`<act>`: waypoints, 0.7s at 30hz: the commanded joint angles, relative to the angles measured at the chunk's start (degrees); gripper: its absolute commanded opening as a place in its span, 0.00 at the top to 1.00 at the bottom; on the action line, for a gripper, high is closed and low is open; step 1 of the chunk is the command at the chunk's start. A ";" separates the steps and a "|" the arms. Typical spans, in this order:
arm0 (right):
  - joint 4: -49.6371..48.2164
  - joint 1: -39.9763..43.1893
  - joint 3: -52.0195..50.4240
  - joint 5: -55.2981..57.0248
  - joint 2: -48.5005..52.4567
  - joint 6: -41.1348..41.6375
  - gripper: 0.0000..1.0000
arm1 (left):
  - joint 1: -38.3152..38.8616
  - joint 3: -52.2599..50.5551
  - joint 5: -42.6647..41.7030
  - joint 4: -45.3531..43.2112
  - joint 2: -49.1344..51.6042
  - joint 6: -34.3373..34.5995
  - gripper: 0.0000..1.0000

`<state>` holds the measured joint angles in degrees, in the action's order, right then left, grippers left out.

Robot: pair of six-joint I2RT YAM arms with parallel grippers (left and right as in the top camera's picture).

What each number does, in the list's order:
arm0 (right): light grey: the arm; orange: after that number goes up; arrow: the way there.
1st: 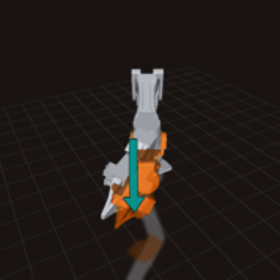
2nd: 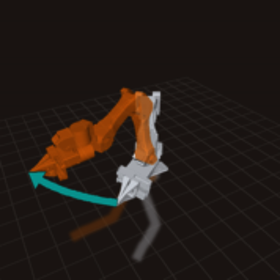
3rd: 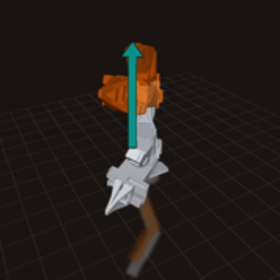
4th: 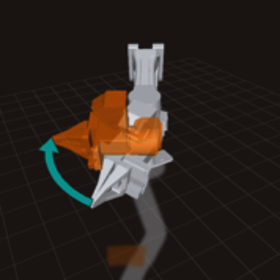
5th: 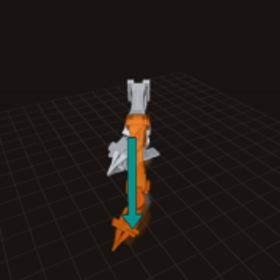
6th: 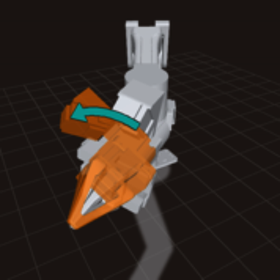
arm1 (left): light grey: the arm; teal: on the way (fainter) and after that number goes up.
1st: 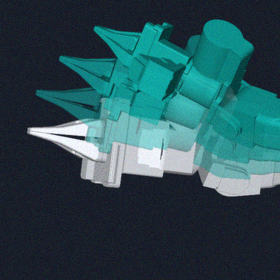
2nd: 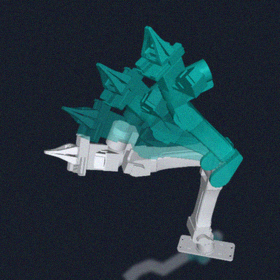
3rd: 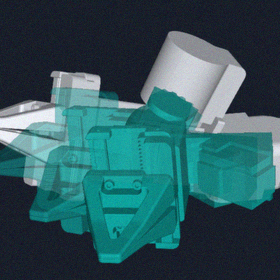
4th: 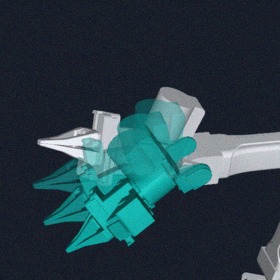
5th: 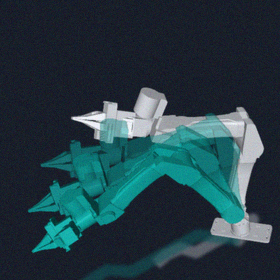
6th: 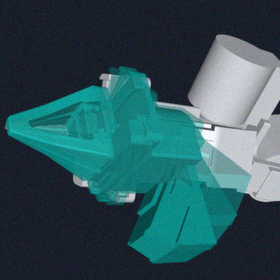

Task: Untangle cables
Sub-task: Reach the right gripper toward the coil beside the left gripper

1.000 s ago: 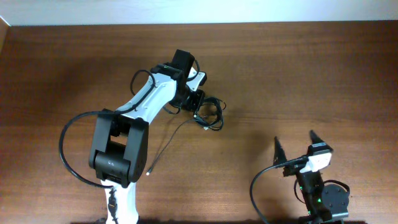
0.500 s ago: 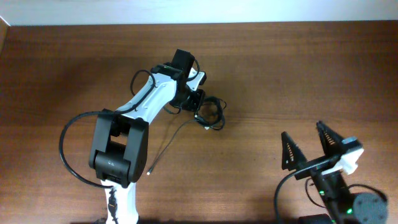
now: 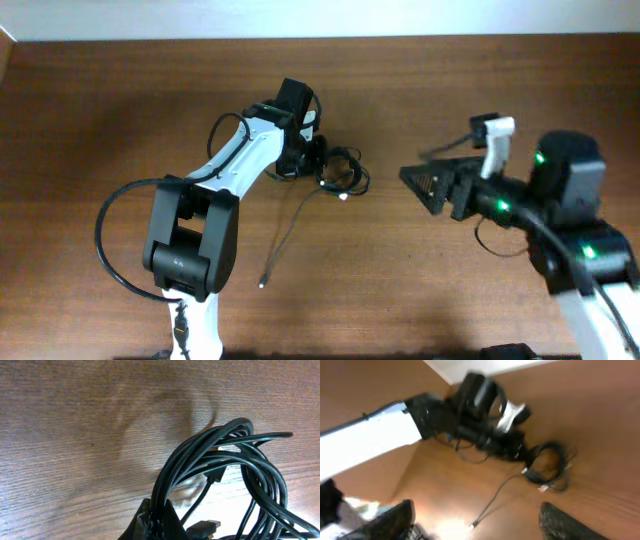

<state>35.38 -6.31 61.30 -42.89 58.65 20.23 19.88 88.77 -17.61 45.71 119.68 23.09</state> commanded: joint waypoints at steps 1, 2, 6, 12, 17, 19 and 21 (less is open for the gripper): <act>0.98 0.22 0.90 -8.07 6.93 1.92 0.24 | 0.11 -0.35 1.42 -0.04 -1.53 1.68 1.00; 1.20 0.22 0.90 -7.85 8.24 1.92 0.25 | 0.11 -0.35 1.51 -0.04 -1.53 1.70 1.00; 1.84 -0.09 0.87 -7.02 13.44 1.97 0.26 | 0.11 -0.35 1.51 -0.04 -1.53 1.62 1.00; 4.26 -5.05 0.85 9.31 21.62 5.97 0.26 | 0.11 -0.35 1.49 1.22 -1.53 -2.67 1.00; 3.02 -10.80 0.85 20.74 29.70 8.41 0.27 | 0.11 -0.35 1.33 1.27 -1.53 -3.65 1.00; 1.66 -11.89 0.85 22.14 32.15 9.27 0.28 | 0.11 -0.35 1.33 1.27 -1.53 -3.65 1.00; -0.37 -12.90 0.85 22.45 34.91 9.86 0.32 | 0.11 -0.35 1.33 1.27 -1.53 -3.65 1.00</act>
<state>36.77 -17.52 61.34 -24.69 90.24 28.45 19.88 88.75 -16.08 46.92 119.68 20.56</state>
